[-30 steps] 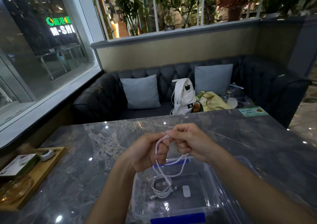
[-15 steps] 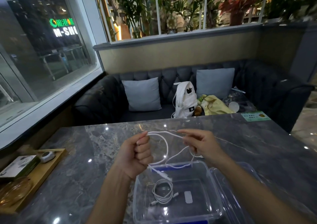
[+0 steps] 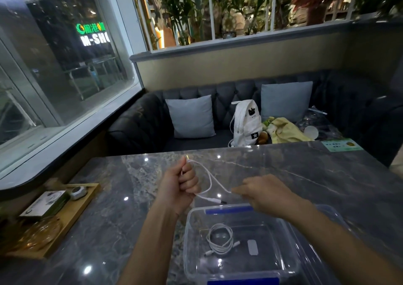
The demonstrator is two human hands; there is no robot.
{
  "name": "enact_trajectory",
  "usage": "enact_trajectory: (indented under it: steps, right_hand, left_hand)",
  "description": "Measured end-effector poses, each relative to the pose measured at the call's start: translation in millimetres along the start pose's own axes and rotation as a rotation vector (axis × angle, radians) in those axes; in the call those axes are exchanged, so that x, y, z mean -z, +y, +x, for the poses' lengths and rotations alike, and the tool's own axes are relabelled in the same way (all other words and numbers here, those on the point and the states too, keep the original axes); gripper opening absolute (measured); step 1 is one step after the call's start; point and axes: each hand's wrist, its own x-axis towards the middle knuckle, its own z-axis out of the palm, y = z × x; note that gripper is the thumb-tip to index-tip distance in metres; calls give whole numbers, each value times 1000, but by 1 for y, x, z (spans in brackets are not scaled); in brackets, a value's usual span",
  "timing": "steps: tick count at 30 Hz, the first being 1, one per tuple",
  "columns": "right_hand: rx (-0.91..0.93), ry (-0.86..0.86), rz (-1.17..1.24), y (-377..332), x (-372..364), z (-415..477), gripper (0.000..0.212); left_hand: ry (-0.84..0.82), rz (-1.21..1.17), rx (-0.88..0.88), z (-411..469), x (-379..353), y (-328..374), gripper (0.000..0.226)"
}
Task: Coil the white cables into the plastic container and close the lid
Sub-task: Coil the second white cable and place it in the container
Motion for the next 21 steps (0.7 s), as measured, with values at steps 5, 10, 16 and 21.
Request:
enact_trajectory:
  steps: [5, 10, 16, 21]
  right_hand:
    - [169, -60, -55, -23, 31, 1, 12]
    - [247, -14, 156, -40, 46, 9, 12]
    - [65, 85, 541, -15, 51, 8, 9]
    - [36, 201, 800, 24, 50, 3, 11]
  left_hand:
    - [101, 225, -48, 5, -11, -17, 44]
    - [95, 561, -114, 5, -23, -36, 49]
    - [44, 750, -87, 2, -17, -37, 53]
    - [16, 815, 12, 1, -9, -32, 48]
